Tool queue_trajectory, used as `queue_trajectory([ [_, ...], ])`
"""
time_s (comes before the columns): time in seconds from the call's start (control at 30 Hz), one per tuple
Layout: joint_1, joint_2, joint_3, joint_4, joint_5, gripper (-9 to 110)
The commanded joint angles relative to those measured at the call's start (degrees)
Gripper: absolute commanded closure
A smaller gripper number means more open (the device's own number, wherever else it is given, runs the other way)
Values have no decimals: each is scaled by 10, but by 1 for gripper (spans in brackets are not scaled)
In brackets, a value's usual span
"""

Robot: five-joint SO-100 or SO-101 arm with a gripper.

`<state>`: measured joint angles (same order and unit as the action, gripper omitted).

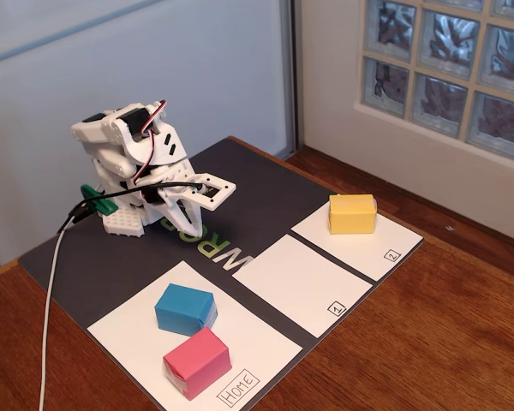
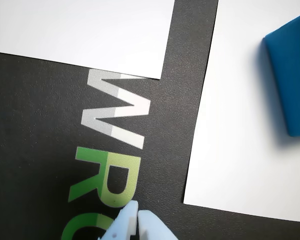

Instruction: Move box blue to zone 1

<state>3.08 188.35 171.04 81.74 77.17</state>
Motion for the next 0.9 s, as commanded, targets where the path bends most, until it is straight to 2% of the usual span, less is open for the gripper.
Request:
queue_trajectory([
  [0.0,2,30,31,6,-4,102],
  [0.07,21,30,30,-7,-76,102],
  [0.27,8,4,-40,4,-74,102],
  [0.57,16,-177,-236,21,-87,102],
  [0.87,83,-433,-486,73,-219,102],
])
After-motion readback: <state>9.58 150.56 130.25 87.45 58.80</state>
